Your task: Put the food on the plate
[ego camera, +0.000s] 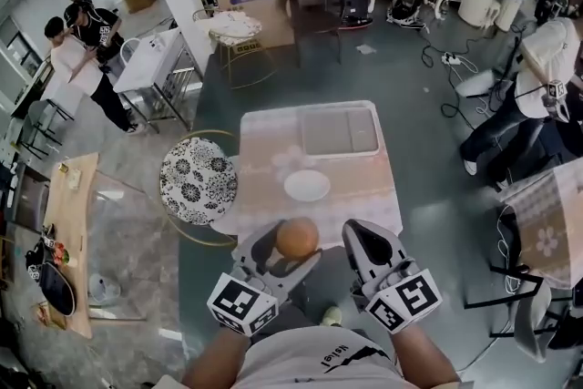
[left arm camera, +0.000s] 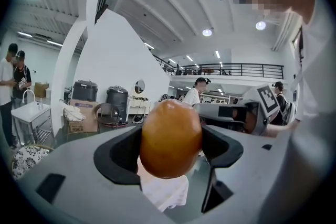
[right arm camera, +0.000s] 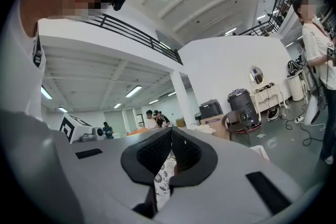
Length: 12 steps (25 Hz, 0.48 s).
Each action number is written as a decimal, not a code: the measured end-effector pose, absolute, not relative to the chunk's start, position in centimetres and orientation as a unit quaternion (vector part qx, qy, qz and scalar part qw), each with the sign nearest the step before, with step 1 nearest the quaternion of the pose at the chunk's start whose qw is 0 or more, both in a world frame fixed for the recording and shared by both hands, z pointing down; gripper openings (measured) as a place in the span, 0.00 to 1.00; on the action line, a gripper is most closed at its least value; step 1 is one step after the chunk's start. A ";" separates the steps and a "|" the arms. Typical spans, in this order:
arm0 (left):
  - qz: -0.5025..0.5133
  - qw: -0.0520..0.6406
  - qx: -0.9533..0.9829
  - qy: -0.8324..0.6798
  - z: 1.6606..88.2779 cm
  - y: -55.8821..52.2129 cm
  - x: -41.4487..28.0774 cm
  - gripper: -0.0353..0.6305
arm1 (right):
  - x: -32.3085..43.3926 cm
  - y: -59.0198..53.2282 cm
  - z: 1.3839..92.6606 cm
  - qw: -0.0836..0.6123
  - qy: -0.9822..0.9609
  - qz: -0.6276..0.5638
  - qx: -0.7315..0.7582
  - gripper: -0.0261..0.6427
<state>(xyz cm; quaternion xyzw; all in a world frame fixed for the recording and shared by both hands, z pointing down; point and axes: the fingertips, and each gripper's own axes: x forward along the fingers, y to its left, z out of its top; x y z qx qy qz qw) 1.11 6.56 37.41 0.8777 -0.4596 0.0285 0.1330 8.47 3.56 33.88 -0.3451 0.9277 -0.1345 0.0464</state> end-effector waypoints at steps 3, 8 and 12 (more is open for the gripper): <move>0.037 0.133 0.881 -0.452 38.6 3.8 -0.5 0.58 | 6.4 0.7 34.4 0.036 0.927 -0.133 -0.348 0.06; 0.035 0.156 0.887 -0.433 40.4 -1.0 -3.5 0.58 | 3.1 -3.3 35.5 0.011 0.922 -0.137 -0.361 0.06; 0.046 0.168 0.894 -0.413 42.7 -4.0 -5.1 0.58 | 1.1 -6.2 36.8 -0.002 0.914 -0.135 -0.382 0.06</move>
